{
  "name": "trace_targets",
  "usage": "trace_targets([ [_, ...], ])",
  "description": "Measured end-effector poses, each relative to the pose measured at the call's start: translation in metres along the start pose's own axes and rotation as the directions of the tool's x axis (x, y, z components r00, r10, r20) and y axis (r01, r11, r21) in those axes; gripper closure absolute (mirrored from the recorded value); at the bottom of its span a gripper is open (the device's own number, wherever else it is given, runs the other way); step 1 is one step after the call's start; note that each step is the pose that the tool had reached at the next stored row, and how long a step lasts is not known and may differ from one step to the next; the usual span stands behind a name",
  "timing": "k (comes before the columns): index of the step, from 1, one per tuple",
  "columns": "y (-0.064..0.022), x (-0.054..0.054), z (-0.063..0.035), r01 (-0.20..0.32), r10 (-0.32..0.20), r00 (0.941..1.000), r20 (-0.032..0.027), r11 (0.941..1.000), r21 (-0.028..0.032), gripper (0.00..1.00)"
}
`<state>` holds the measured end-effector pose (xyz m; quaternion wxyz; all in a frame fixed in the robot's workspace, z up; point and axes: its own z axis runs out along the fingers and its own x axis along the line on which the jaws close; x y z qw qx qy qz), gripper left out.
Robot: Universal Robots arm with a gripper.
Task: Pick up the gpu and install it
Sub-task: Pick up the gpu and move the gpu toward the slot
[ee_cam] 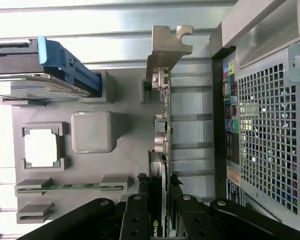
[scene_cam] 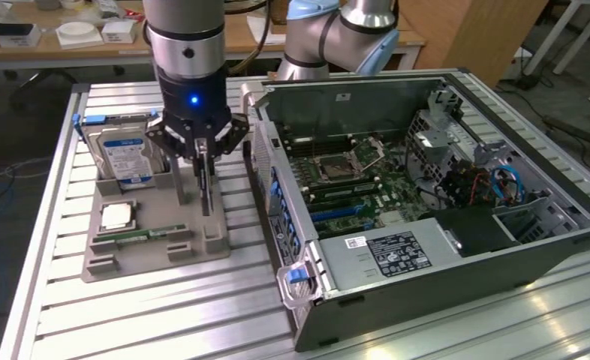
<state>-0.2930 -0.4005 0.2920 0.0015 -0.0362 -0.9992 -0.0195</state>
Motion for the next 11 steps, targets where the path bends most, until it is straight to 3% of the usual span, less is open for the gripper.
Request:
trace_targets([
  [11, 0.0007, 0.0, -0.0186, 0.0, 0.0, 1.0, -0.0002, 1.0, -0.0035, 0.74],
])
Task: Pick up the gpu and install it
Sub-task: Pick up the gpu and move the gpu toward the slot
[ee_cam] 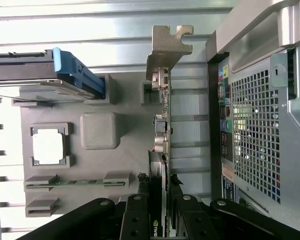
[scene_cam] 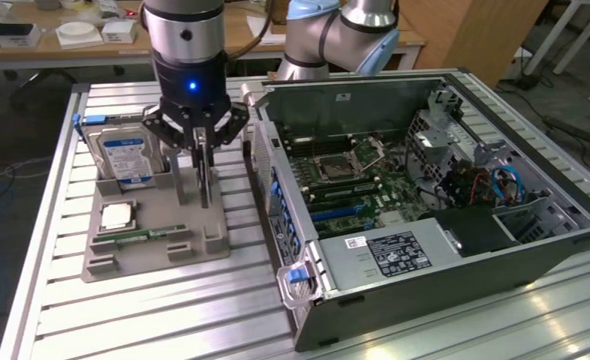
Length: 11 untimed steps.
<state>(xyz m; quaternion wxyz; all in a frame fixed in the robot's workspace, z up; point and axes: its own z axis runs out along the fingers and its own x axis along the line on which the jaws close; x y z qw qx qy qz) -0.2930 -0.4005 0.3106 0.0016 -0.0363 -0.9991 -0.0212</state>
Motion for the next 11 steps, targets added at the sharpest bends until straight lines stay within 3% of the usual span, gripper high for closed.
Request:
trace_targets([
  [11, 0.0009, 0.0, -0.0217, 0.0, 0.0, 1.0, -0.0002, 1.0, -0.0009, 0.74],
])
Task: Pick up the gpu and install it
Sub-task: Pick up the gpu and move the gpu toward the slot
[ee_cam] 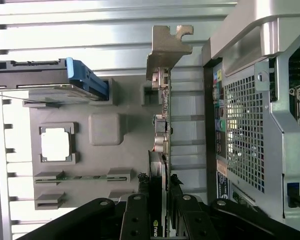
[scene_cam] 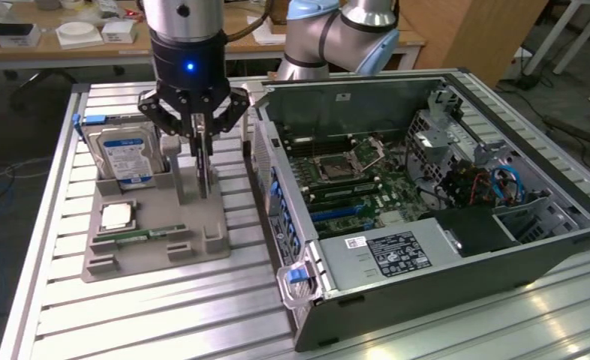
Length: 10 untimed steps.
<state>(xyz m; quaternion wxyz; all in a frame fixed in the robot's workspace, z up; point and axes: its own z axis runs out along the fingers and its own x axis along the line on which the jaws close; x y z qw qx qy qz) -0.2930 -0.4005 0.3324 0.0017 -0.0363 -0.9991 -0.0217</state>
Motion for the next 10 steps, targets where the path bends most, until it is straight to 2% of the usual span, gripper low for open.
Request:
trace_targets([
  [10, 0.0007, 0.0, -0.0166, 0.0, 0.0, 1.0, 0.0, 1.0, -0.0001, 0.74],
])
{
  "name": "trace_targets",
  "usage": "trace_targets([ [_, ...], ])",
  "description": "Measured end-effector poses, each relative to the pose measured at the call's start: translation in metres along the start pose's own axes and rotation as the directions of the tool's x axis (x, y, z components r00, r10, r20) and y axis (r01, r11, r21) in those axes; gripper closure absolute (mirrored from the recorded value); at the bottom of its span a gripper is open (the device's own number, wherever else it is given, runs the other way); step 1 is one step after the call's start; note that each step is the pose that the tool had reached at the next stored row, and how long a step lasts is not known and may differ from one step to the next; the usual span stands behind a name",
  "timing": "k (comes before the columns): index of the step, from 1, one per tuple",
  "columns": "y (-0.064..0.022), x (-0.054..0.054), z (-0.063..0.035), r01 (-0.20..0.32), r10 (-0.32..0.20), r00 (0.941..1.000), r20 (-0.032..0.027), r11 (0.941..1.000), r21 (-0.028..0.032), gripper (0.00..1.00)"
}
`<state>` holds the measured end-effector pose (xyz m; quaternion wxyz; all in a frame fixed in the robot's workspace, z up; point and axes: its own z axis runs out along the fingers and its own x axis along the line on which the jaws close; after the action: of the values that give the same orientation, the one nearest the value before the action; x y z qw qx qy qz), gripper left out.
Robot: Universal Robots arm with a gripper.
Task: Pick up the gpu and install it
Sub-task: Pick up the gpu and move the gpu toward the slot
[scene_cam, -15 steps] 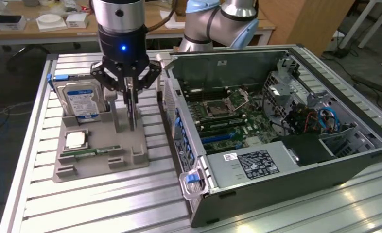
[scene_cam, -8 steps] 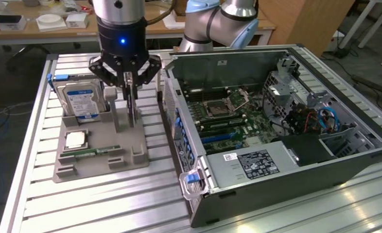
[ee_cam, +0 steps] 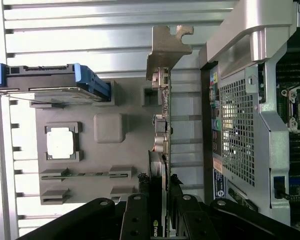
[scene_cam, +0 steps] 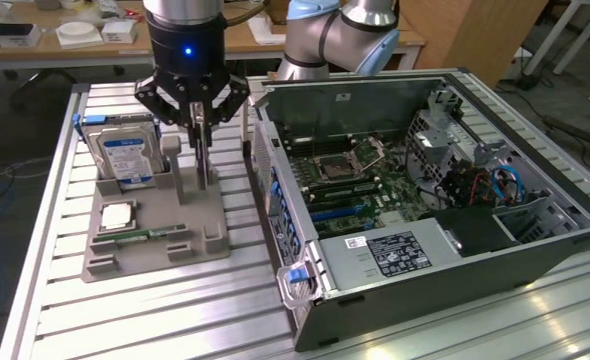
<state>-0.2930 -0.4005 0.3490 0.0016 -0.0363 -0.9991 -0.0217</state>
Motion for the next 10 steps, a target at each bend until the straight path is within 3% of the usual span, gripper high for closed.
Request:
trace_targets([
  [10, 0.0003, 0.0, -0.0068, 0.026, -0.026, 0.9996, -0.0012, 0.9996, -0.0013, 0.74],
])
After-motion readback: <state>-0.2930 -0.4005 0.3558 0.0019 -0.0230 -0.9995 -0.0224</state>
